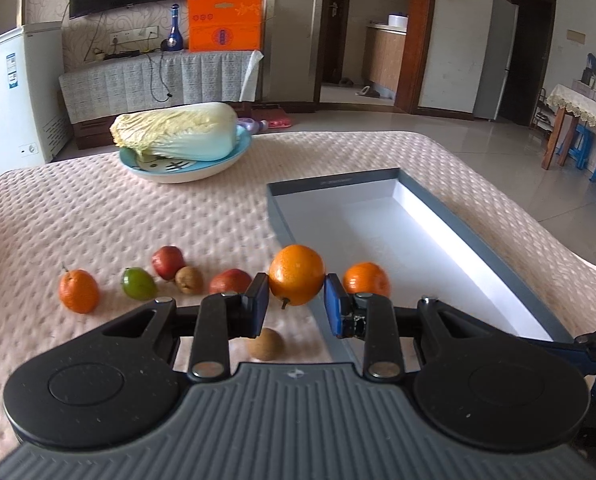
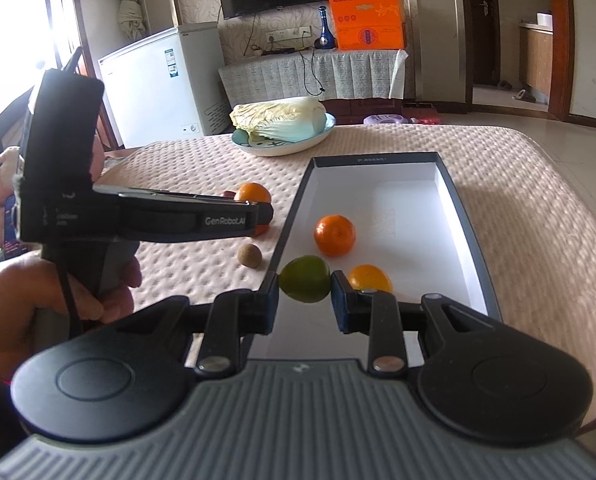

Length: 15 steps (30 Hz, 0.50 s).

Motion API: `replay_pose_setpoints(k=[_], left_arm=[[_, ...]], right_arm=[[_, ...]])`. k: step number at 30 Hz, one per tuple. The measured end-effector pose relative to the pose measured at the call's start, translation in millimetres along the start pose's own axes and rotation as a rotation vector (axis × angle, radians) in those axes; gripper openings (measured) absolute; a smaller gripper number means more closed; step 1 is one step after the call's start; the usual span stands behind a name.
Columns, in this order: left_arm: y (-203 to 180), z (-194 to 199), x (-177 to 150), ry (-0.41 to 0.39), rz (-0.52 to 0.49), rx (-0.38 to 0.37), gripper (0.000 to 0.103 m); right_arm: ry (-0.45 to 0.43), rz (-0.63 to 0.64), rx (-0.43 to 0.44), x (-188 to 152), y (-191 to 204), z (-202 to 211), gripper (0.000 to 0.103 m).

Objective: Organize fruits
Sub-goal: 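Carry the tangerine and the lime over the grey box with both tools, then open the left gripper to release the tangerine into the box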

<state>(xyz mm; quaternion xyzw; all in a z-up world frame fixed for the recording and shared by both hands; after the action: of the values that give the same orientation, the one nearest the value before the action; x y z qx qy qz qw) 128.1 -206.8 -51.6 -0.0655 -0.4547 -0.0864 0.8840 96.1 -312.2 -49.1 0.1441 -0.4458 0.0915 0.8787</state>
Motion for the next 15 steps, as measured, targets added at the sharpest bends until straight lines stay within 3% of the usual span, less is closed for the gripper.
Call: replay_pose_setpoints(k=[15], left_arm=[[-39.3, -11.8, 1.9, 0.003, -0.020, -0.054, 0.035]], right_arm=[[0.014, -0.025, -0.047, -4.9, -20.1, 6.6, 0.031]])
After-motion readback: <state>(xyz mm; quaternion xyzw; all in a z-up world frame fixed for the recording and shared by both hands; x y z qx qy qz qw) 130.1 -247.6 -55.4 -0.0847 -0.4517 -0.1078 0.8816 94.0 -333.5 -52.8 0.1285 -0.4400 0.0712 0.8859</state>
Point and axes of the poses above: each gripper's, at about its wrist camera, not at the fingertips, and z roughly against the way its jaws point, y to its left, x to its top, the point moved 8 cm from there along -z, roughly the way its jaws point, and after that the axes turned 2 degrees about -z, right-handed, at the moved point
